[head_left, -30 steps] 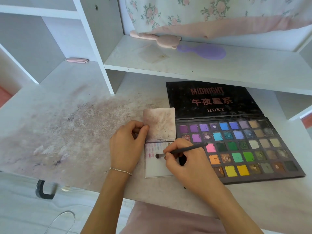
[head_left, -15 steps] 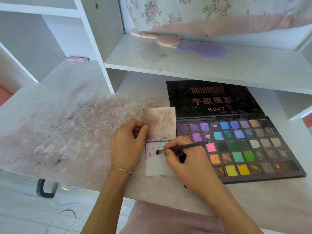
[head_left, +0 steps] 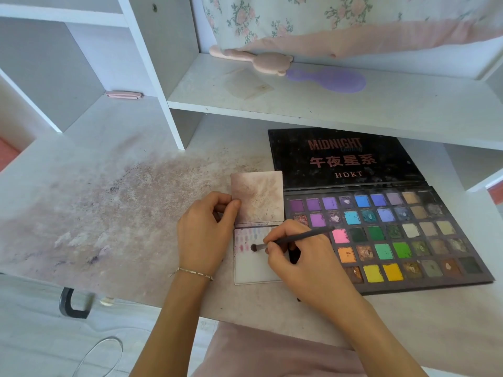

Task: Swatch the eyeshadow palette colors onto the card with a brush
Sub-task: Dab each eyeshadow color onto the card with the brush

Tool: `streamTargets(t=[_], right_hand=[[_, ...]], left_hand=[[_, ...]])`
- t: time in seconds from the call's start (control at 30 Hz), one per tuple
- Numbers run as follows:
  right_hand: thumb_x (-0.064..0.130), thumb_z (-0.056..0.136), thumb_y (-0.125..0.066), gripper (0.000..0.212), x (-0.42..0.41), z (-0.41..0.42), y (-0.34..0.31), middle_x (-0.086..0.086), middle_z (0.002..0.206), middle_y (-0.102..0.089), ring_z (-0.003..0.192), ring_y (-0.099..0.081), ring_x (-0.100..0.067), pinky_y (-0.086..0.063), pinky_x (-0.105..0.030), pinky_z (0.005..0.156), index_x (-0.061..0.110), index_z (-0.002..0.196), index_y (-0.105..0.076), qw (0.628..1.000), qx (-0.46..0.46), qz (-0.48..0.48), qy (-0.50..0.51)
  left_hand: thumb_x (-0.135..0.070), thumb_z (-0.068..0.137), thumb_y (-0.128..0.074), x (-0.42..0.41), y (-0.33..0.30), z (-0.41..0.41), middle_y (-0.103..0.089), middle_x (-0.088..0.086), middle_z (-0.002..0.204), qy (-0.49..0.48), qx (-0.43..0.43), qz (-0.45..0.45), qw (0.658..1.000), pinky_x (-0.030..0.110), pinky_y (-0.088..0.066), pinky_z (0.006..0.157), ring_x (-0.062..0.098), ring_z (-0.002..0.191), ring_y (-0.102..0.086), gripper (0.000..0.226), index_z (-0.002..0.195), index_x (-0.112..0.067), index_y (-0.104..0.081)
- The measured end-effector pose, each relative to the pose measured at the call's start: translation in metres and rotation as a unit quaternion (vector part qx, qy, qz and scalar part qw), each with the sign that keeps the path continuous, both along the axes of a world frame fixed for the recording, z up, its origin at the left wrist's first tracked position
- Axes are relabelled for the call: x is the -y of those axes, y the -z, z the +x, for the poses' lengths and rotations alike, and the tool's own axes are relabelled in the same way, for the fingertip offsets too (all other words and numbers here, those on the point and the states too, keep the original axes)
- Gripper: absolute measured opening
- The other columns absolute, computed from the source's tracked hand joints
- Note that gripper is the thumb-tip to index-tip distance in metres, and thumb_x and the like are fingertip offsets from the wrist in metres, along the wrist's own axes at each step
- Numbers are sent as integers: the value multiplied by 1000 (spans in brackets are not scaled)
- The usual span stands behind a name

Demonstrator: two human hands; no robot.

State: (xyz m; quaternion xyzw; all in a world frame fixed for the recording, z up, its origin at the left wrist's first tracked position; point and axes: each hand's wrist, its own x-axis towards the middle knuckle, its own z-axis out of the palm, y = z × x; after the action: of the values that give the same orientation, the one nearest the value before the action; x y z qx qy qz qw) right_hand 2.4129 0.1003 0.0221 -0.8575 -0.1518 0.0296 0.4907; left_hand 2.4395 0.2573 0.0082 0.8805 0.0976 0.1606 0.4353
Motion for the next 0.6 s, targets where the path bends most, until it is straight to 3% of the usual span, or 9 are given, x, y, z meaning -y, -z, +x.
streamTargets(t=[0.4, 0.6], right_hand=[[14, 82, -57, 20, 0, 0, 0, 13, 75, -57, 78, -53, -3, -46, -15, 65, 33, 78, -53, 1000, -6, 4, 2], [13, 81, -58, 26, 0, 0, 0, 16, 75, -55, 79, -53, 0, -45, -10, 66, 37, 76, -50, 1000, -1, 5, 2]], left_hand=[[-27, 82, -62, 0, 0, 1, -56, -18, 63, -1, -1, -3, 1000, 27, -45, 63, 2, 63, -53, 9, 73, -27, -61], [-27, 82, -62, 1, 0, 0, -55, -19, 62, -2, 1, 2, 1000, 22, -42, 60, 0, 62, -52, 11, 72, -30, -59]])
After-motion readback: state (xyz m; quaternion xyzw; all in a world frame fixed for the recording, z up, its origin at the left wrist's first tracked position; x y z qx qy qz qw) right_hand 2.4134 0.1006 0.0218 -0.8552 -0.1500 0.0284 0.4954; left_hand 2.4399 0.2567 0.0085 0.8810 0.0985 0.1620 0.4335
